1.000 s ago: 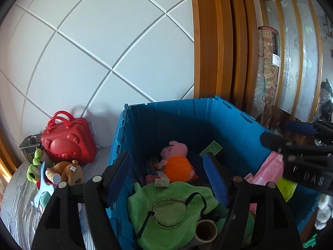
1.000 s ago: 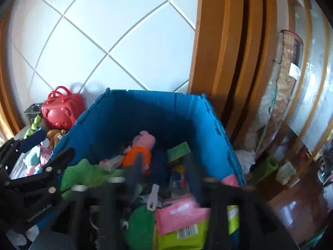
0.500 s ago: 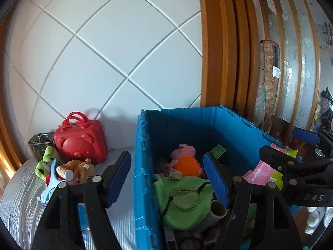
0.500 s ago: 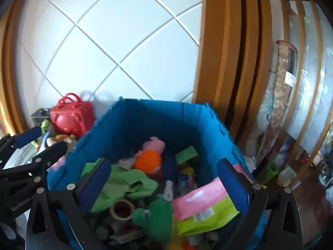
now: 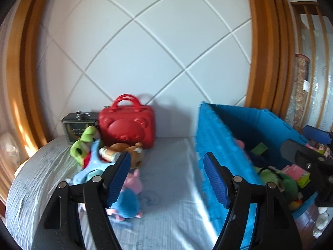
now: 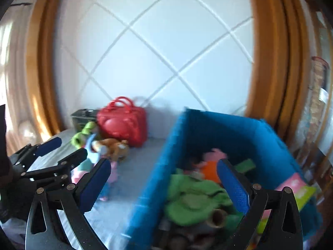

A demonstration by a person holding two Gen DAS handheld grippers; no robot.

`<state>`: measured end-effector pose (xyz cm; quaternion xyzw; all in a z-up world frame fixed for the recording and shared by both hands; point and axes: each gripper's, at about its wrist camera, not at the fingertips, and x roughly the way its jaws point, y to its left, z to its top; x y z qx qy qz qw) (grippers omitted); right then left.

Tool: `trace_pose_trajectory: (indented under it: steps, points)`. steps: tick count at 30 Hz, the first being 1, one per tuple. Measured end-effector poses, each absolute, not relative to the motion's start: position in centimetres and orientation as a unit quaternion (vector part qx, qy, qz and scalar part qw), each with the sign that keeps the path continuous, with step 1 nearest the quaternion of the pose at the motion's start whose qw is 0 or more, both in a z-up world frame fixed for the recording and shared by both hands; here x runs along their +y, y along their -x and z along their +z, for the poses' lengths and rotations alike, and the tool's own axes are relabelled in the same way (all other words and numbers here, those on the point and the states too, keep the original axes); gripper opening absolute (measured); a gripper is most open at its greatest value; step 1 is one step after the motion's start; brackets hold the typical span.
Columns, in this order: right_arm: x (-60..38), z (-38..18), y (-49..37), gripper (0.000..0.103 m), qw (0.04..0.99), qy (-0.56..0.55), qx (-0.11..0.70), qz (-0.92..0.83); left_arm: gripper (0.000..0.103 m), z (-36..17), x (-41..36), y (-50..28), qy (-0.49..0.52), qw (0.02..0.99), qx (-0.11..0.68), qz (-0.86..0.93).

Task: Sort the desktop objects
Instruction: 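Move both grippers back over the pile on the bed, then grasp the green-hat pig plush with the left gripper while the right grasps the blue-shirt pig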

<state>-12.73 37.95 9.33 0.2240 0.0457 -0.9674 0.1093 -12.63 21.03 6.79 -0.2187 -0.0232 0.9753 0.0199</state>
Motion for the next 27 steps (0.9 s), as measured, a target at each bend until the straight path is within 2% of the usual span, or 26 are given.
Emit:
trace_pose_trajectory:
  steps: [6, 14, 21, 27]
  points:
    - [29.6, 6.6, 14.9, 0.103, 0.135, -0.257, 0.039, -0.956, 0.072, 3.2, 10.9, 13.7, 0.263, -0.028, -0.031, 0.964]
    - [22.4, -0.9, 20.4, 0.103, 0.132, -0.354, 0.014, -0.926, 0.072, -3.5, 0.2, 16.5, 0.347, -0.076, -0.034, 0.934]
    - [20.2, -8.2, 24.8, 0.103, 0.123, -0.453, 0.01, -0.883, 0.072, -9.5, -4.1, 19.5, 0.419, -0.089, -0.06, 0.902]
    - [18.9, -12.2, 28.5, 0.103, 0.127, -0.498, 0.013, -0.858, 0.072, -12.9, -4.2, 23.4, 0.457, -0.079, -0.068, 0.884]
